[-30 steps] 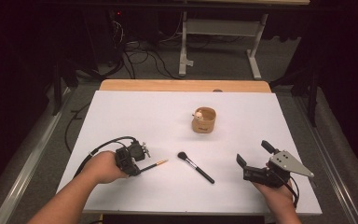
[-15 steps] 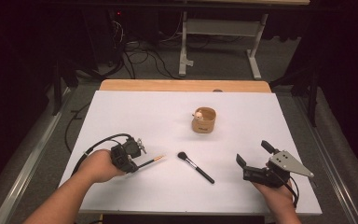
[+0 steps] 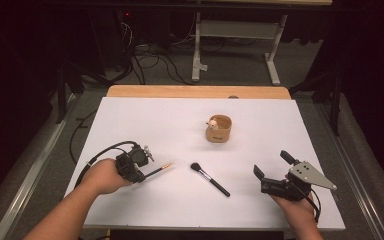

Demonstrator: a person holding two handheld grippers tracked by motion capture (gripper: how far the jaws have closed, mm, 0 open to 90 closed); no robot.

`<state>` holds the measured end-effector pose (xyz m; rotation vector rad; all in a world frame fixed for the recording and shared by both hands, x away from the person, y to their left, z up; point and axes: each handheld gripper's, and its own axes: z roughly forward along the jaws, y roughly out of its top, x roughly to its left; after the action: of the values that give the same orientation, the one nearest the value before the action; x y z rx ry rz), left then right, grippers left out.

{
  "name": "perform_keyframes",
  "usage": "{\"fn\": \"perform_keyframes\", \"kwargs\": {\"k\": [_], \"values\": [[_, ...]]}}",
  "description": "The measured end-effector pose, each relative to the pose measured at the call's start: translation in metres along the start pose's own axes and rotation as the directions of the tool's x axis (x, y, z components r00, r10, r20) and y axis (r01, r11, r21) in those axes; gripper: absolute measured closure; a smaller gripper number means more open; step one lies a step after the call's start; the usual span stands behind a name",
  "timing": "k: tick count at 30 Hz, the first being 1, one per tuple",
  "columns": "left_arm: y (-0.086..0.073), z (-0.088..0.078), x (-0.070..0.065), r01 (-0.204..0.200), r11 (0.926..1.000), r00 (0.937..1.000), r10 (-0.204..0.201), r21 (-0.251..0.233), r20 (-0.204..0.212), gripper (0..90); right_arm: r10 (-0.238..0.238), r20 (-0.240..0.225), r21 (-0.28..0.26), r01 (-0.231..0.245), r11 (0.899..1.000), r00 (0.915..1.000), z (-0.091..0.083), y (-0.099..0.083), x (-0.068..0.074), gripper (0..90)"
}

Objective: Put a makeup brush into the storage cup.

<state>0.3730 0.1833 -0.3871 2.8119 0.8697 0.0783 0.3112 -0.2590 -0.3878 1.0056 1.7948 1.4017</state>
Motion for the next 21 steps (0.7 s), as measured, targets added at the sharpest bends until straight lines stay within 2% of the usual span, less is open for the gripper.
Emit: {"fn": "perform_keyframes", "kwargs": {"k": [7,12,21], "values": [[-0.004,0.002,0.006,0.061,0.9981,0.9978,-0.061,-0.001,-0.027,84.0,-0.001,0.001,0.0,0.001,1.0,1.0,0.0,0.0,0.0,1.5],[-0.006,0.003,0.01,0.104,0.9946,0.9933,-0.104,-0.002,-0.051,84.0,-0.001,0.0,0.001,0.001,1.0,1.0,0.0,0.0,0.0,1.5],[-0.01,0.002,0.015,0.138,0.9899,0.9887,-0.14,-0.031,-0.055,84.0,0.0,0.002,0.003,0.0,1.0,1.0,0.0,0.0,0.0,1.5]]}}
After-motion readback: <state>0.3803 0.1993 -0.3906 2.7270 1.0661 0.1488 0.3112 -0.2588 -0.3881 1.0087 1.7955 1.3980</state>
